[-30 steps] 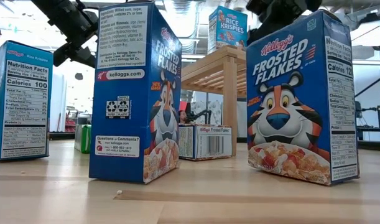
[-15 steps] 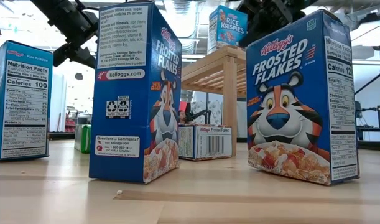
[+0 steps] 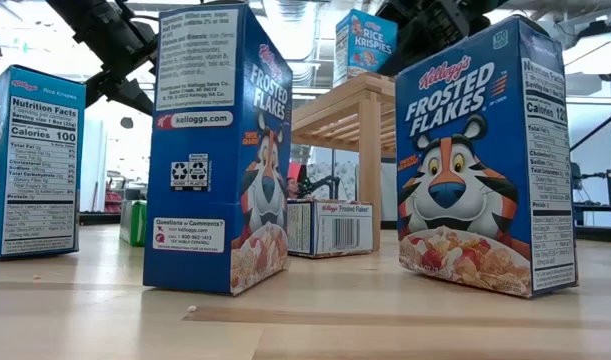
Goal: Stack cereal on shelf
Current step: Put the top right light blue cereal box on the shelf
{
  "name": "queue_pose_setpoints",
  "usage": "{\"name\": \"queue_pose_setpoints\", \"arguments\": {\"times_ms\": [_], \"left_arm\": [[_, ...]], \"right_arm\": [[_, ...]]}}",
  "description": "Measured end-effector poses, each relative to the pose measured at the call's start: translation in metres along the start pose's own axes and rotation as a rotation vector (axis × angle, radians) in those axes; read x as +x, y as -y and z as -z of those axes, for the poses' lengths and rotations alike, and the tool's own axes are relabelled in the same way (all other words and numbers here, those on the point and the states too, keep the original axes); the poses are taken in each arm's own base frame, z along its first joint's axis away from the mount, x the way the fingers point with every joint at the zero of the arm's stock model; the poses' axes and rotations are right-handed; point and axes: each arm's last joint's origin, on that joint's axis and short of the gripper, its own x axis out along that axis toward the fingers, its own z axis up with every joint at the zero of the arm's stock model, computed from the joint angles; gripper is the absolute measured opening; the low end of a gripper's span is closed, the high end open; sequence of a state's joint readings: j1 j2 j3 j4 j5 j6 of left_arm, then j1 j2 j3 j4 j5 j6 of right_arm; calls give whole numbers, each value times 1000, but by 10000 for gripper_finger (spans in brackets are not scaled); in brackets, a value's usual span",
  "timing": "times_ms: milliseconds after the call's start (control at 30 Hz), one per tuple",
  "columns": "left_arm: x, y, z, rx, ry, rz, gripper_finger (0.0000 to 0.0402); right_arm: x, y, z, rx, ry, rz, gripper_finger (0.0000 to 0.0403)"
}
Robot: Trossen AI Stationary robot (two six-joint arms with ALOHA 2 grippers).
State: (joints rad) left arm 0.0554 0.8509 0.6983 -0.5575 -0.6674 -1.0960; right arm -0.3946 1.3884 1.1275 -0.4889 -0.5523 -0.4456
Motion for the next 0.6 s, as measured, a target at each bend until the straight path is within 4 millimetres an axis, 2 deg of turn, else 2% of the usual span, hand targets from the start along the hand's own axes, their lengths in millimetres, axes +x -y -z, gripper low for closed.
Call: {"name": "queue_pose_setpoints", "arguments": {"times_ms": [333,600], "left_arm": [[0,0,0,0,1,-1,192],[0,0,0,0,1,-2,192]], "right_arm": [[-1,1,0,-6,16,-15,275],[-1,1,0,-8,18,-23,219]]}}
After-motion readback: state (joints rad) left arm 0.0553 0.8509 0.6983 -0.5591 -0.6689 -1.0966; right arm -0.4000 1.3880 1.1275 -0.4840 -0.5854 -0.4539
